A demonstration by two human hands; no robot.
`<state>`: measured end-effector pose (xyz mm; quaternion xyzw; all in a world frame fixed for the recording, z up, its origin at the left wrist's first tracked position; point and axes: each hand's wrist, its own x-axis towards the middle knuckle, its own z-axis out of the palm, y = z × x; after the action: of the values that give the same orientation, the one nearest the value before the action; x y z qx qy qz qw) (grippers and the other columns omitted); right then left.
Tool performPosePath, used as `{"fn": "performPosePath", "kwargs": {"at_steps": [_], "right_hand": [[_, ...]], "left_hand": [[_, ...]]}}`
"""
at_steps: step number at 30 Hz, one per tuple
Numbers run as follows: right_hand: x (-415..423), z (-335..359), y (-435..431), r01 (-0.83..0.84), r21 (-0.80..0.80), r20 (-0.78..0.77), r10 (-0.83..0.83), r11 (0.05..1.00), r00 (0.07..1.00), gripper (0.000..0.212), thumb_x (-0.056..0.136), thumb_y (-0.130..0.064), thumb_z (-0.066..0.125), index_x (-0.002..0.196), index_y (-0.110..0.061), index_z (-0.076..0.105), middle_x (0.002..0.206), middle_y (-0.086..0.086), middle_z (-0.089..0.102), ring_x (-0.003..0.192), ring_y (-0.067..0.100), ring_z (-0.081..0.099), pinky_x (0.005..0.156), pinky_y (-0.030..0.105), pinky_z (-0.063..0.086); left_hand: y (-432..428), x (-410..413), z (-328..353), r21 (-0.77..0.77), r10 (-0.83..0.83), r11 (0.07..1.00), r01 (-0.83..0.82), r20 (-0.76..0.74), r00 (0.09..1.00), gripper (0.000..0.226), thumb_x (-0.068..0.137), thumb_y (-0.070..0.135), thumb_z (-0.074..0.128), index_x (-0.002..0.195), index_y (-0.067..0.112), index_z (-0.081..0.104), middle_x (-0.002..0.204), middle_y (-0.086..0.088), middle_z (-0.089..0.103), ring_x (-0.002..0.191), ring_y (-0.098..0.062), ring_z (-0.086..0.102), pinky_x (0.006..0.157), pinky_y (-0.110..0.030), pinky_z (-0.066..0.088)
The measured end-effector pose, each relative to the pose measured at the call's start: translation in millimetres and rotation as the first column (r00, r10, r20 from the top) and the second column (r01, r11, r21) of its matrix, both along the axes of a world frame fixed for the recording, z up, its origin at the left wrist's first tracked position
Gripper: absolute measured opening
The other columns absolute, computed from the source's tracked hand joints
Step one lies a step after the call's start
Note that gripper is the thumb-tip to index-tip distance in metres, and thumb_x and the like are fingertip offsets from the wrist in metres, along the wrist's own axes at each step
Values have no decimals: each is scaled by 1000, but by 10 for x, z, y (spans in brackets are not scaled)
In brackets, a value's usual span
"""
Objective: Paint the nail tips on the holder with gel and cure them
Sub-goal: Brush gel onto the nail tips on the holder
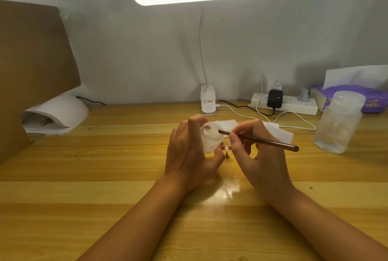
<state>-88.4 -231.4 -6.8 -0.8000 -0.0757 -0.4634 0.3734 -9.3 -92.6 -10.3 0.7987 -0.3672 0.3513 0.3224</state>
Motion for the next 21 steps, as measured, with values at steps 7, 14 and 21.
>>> {"fn": "performPosePath", "kwargs": {"at_steps": [7,14,21], "right_hand": [[-30,78,25,-82,174,-22,87,981,996,11,89,-7,66,97,-9,58,81,-8,65,71,3,66,57,14,53],[33,41,-74,-13,490,-325,196,872,925,15,92,-12,62,88,-1,54,65,1,62,53,3,57,47,20,48],[83,21,-146,72,644,-389,245,762,888,13,96,-16,56,89,-5,57,60,0,63,51,10,55,48,22,49]], "left_hand": [[102,241,-6,-188,242,927,-324,-360,901,61,76,25,77,120,17,36,107,3,50,96,-17,50,92,-32,34],[295,473,-45,-189,229,861,-472,-685,691,65,80,12,71,128,19,26,133,-6,44,100,-22,48,81,-34,42],[222,328,-4,-66,425,880,-470,-331,843,67,72,22,78,129,12,42,138,-12,39,127,-29,39,100,-38,31]]}}
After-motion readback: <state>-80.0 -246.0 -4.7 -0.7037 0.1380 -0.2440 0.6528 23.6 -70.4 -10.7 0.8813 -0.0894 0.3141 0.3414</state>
